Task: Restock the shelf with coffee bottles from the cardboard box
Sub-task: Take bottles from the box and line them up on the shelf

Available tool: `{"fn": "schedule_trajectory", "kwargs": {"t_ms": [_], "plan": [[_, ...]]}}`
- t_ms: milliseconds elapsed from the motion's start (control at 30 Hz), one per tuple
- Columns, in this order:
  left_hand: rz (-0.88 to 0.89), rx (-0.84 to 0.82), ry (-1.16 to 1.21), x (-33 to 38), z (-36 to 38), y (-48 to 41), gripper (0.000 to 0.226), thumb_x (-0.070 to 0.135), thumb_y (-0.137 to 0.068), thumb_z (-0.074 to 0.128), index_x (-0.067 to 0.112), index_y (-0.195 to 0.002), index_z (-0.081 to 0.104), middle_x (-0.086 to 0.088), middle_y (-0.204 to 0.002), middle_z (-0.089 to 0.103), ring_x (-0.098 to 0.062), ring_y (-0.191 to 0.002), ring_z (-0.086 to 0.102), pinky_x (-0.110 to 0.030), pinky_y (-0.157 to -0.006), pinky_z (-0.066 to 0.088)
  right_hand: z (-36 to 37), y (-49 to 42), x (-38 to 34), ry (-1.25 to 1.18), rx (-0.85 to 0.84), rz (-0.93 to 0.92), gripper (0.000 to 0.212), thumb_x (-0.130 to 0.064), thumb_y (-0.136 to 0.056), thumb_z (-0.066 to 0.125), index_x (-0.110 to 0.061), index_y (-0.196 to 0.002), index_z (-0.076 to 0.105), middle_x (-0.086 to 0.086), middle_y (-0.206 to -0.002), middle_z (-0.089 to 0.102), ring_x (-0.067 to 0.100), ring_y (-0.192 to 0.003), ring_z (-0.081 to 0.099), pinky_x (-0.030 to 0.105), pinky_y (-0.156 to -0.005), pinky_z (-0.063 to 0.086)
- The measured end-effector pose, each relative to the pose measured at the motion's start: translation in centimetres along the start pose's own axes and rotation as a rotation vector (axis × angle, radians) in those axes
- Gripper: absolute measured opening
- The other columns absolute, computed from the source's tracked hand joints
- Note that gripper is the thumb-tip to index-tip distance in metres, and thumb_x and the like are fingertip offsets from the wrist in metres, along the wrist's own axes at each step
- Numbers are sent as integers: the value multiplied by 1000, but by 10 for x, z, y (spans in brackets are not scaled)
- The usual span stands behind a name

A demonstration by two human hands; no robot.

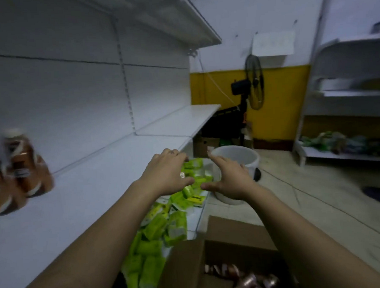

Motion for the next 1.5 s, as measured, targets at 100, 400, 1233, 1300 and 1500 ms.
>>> {"fn": "schedule_trajectory", "kwargs": {"t_ms": [100, 400, 1233, 1300, 1500], "plan": [[37, -77, 51, 39, 45, -1, 63, 58, -77, 61, 24, -128, 48, -3, -130, 53, -24, -124, 41, -39, -97, 35, 16, 34, 61, 32, -41, 138, 96, -64, -73, 67, -31, -150, 21, 0, -156, 29, 27, -140, 28, 55, -108, 24], [86, -382, 176, 101, 187, -1, 69, 57, -74, 67, 20, -130, 49, -4, -133, 53, -25, -124, 44, -39, -97, 41, 107, 97, 180, 108, -327, 438, 96, -64, -69, 69, -35, -148, 24, 5, -154, 32, 32, -137, 33, 58, -107, 25], [-243, -1174, 327, 91, 612, 38, 60, 43, -74, 71, 11, -122, 53, -13, -114, 60, -27, -99, 57, -34, -85, 47, 370, 141, 370, 96, -811, 665, 58, -42, -86, 60, -21, -138, 42, 12, -138, 47, 31, -121, 49, 40, -98, 41], [-304, -1184, 356, 89, 633, 44, 52, 37, -76, 71, 9, -117, 57, -10, -108, 62, -24, -95, 57, -36, -83, 48, 387, 135, 376, 109, -822, 636, 62, -44, -85, 61, -22, -139, 41, 11, -140, 46, 31, -124, 46, 42, -102, 36], [-503, -1150, 523, 95, 682, 83, 66, 31, -77, 67, 23, -137, 41, -7, -133, 49, -30, -120, 48, -49, -98, 42, 445, 182, 390, 361, -982, 585, 66, -30, -82, 65, -21, -138, 32, 12, -138, 38, 30, -129, 37, 44, -105, 34]]}}
Point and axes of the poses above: each hand's wrist, its own y-axis away from the middle knuckle, its own z-axis out of the palm, x = y × z, the point moved 7 cm from there along -y, towards the middle knuckle
